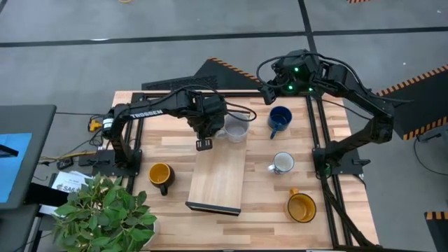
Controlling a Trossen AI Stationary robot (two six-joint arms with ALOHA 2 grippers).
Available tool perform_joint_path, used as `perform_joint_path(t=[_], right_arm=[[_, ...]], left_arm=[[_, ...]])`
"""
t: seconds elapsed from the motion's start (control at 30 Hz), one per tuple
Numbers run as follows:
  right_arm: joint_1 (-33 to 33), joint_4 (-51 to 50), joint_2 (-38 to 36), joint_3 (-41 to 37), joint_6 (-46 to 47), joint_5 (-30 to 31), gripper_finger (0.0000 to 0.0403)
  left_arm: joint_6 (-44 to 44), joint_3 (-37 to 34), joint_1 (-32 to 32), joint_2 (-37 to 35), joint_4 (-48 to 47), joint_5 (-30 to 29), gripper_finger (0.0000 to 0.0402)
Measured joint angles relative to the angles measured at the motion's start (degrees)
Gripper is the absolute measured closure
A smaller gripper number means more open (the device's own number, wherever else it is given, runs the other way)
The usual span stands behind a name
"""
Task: Place coffee mugs
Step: Put the black mug on the shelf, then put the blue patterned mug on the shelf
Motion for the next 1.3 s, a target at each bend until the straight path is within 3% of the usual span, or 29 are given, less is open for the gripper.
perform_joint_path(t=[0.7, 1.1, 1.3], right_arm=[[0.0, 0.15, 0.0, 0.0, 0.09, 0.0, 0.029], [0.13, 0.02, 0.0, 0.0, -1.61, -0.05, 0.029], [3.26, -8.57, -0.96, 0.0, -7.3, -0.01, 0.029]], left_arm=[[0.71, 2.53, 0.96, 0.03, 0.23, -2.68, 0.0235], [-0.64, 16.89, 1.05, 0.0, -9.6, -6.51, 0.0228], [-4.55, 17.11, 0.81, -8.12, -1.16, -5.77, 0.0228]])
